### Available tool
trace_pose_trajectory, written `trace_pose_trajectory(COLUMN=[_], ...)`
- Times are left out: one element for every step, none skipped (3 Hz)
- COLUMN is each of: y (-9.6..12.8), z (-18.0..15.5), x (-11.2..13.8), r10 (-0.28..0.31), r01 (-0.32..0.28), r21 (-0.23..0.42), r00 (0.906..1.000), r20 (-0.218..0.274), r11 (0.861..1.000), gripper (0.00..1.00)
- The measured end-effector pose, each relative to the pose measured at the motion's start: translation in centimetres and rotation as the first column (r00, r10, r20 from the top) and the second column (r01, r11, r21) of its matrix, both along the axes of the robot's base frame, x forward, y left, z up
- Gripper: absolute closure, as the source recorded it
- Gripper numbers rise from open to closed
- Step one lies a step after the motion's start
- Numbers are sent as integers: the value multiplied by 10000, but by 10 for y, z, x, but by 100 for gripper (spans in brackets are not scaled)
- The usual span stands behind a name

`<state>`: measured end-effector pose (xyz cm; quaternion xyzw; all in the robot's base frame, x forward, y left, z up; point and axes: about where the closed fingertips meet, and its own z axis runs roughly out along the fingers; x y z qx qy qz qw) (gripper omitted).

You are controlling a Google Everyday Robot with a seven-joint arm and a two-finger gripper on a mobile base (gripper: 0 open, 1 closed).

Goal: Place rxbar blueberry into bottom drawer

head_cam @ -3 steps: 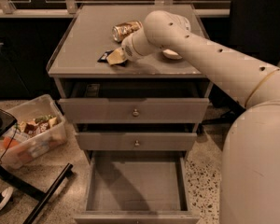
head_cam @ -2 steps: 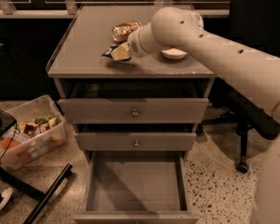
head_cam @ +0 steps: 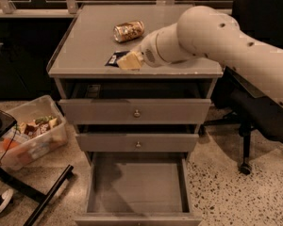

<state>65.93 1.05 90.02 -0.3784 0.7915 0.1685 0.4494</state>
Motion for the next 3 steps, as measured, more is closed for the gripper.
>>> trace_pose_trajectory(y=[-31,-74,-88], z=[-33,-130,-257], x=[-49,-85,-124], r10=[589,156,-535], r01=[-644,-490,-206], r21=[-720,-1266,-1408], r00=[9954,9675,8629], r20=[-760,-2522,-5025], r11=[9953,9907,9898], gripper=[100,100,100])
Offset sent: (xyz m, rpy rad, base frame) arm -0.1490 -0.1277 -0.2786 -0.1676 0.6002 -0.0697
